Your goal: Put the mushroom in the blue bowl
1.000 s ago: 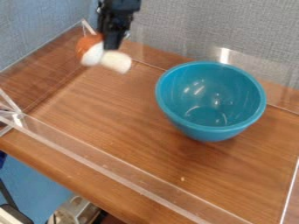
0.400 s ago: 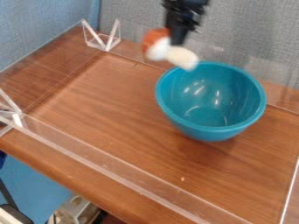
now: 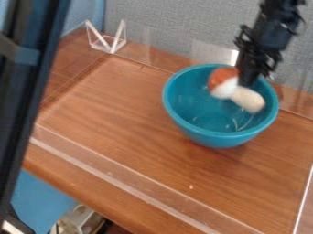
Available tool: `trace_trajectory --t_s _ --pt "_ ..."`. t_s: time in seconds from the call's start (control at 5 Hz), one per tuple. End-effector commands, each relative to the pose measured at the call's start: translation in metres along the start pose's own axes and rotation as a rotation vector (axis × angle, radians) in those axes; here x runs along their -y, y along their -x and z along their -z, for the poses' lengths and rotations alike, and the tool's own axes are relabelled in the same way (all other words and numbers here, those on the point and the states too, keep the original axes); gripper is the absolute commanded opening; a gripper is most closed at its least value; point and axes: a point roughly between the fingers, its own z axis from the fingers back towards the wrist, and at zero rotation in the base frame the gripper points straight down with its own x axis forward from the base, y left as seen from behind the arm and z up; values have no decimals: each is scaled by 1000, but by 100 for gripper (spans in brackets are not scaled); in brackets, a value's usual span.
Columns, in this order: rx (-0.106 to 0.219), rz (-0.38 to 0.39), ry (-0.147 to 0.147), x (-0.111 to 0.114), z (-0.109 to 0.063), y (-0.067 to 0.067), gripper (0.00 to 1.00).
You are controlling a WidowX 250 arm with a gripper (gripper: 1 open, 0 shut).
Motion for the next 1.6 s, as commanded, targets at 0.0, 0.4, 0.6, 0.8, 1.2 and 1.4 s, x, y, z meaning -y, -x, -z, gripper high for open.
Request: trace_trajectory --t_s 0.0,0.4,0.6,0.8,1.2,1.4 --pt "45 -3 -34 2 -12 -1 0" --pt "30 36 -30 -18 -6 22 0" --pt "23 -9 -19 -13 -8 20 0" --pt "20 -48 -11 -5 -14 17 0" --pt "6 -59 -8 2 -7 35 0" --pt "-5 -14 -21 -1 -5 42 0"
